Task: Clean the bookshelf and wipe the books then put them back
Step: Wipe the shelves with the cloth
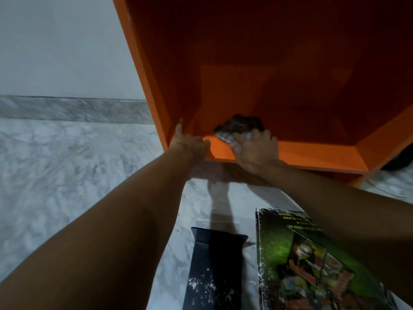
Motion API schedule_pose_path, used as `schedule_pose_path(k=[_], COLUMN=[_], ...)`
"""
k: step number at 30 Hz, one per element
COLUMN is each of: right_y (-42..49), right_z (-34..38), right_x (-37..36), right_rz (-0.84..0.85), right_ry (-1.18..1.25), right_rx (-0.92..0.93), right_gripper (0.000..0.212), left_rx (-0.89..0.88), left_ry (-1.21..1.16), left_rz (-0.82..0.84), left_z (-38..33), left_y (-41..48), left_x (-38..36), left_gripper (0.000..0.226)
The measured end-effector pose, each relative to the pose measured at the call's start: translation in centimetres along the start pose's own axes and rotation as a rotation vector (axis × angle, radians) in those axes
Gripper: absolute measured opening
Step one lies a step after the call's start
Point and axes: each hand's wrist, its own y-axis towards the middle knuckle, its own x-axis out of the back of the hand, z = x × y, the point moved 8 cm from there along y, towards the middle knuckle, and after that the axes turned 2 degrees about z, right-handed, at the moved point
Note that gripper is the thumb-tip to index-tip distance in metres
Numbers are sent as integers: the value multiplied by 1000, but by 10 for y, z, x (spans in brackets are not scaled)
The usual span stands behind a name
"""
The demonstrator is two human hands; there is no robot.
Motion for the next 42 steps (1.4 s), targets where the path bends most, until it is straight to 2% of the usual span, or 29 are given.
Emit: schedule_pose_path(k=[3, 5, 7, 8, 10, 12, 13, 15, 16, 18, 23, 29, 32, 35, 37, 39, 42], right_y=[-26, -52, -83, -92, -83, -54, -36, -6, 3, 18, 53, 32, -16, -82, -88, -71, -42], right_z=[49, 78, 104, 110, 104, 85, 74, 60, 57, 60, 95, 138, 146, 154, 143, 131, 129], right_x=[12, 16, 13, 18, 38, 52, 50, 26, 12, -5, 0, 12, 18, -3, 2, 23, 27], right_rz=[-142, -146, -93, -115, -234, -334, -302, -79, 41, 145, 210, -61, -146, -105, -201, -335, -317], right_ry=[115, 209, 175, 182, 281, 341, 313, 219, 188, 156, 253, 246, 266, 10, -31, -2, -27], right_rx=[275, 536, 820, 885, 780, 495, 334, 95, 34, -8, 66, 308, 557, 914, 913, 796, 682], right_gripper=[37, 31, 29, 31, 32, 36, 40, 48, 51, 51, 49, 37, 28, 30, 37, 38, 36], left_rx=[144, 167, 163, 157, 136, 106, 96, 100, 98, 96, 125, 128, 100, 99, 99, 76, 75], left_ry=[138, 301, 393, 401, 399, 415, 427, 429, 420, 392, 439, 556, 535, 580, 597, 596, 614], left_rz=[13, 1, -2, -16, -80, -153, -177, -226, -261, -310, -381, -412, -408, -412, -416, -408, -427], left_z=[27, 34, 37, 38, 40, 42, 45, 52, 57, 64, 68, 69, 70, 70, 70, 70, 69], left_y=[-11, -20, -26, -31, -40, -48, -51, -53, -52, -46, -36, -35, -36, -39, -39, -39, -41], left_x=[-5, -8, -12, -10, -4, 2, 4, 6, 6, 4, -7, -15, -14, -13, -11, -10, -10], left_gripper=[71, 85, 79, 74, 70, 62, 58, 49, 43, 32, 34, 35, 33, 36, 35, 33, 34])
